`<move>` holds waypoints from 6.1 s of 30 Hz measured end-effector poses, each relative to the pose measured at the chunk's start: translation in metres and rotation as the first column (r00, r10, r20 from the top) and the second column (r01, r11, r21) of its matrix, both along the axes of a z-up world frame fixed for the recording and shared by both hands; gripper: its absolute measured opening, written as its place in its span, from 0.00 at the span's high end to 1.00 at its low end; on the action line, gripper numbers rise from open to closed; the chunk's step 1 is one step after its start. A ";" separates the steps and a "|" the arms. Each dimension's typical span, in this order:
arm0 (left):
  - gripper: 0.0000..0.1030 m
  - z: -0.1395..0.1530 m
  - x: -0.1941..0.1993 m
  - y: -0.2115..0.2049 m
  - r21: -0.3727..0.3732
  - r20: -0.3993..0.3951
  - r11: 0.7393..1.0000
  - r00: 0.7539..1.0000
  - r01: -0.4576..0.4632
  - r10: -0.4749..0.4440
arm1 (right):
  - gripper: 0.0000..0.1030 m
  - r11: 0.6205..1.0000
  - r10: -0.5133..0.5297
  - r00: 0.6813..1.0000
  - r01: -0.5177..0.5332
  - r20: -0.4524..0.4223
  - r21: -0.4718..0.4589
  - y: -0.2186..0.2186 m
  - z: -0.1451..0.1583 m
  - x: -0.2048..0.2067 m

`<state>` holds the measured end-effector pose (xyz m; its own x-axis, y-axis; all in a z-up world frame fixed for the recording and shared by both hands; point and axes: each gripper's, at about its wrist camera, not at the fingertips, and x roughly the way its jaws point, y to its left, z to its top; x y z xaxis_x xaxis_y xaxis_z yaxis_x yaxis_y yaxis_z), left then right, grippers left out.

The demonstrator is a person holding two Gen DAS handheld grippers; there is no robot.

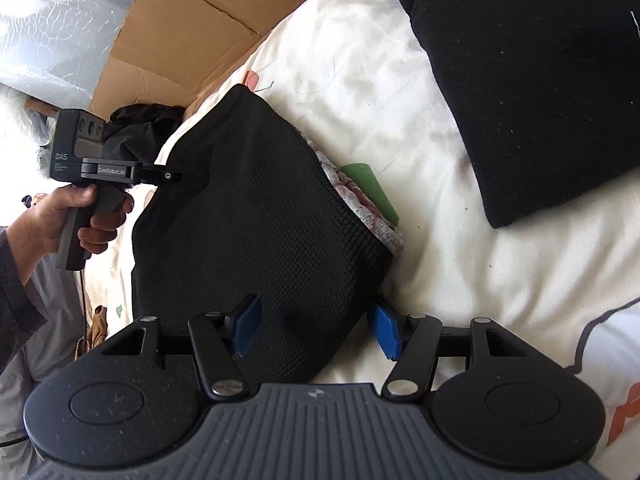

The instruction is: Fold clothes

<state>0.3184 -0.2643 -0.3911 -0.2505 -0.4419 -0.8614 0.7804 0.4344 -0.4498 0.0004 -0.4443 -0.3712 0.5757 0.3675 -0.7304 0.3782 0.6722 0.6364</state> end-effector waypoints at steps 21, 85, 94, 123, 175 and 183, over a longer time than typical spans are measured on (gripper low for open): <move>0.20 -0.004 -0.004 -0.004 0.021 -0.013 0.998 0.999 0.052 -0.052 | 0.39 0.999 -0.040 0.999 0.040 0.008 0.033 -0.003 -0.010 0.002; 0.43 -0.004 0.011 0.021 -0.128 0.007 0.985 0.993 -0.115 0.117 | 0.60 0.995 -0.091 0.994 0.094 0.060 -0.041 -0.028 -0.014 0.046; 0.68 0.006 0.002 0.025 -0.167 0.025 0.983 0.997 -0.073 0.078 | 0.86 0.995 -0.081 0.993 0.084 0.085 -0.043 -0.026 -0.011 0.051; 0.73 0.190 -0.101 0.186 -0.433 0.111 0.876 0.952 -0.213 0.287 | 0.91 0.948 0.263 0.925 -0.194 0.274 -0.253 0.047 0.175 0.031; 0.73 0.403 -0.232 0.140 -0.775 0.288 0.632 0.892 0.003 0.349 | 0.92 0.711 0.367 0.827 0.047 0.427 -0.702 0.021 0.450 -0.085; 0.73 0.385 -0.240 0.101 -0.761 0.277 0.648 0.894 -0.019 0.352 | 0.92 0.679 0.364 0.846 0.044 0.389 -0.733 -0.006 0.448 -0.100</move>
<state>0.0783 -0.1637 -0.0061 0.1700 -0.9563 -0.2381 0.8908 0.2524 -0.3779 -0.0996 -0.4505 0.0766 0.8913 -0.0065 -0.4533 0.0120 0.9999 0.0094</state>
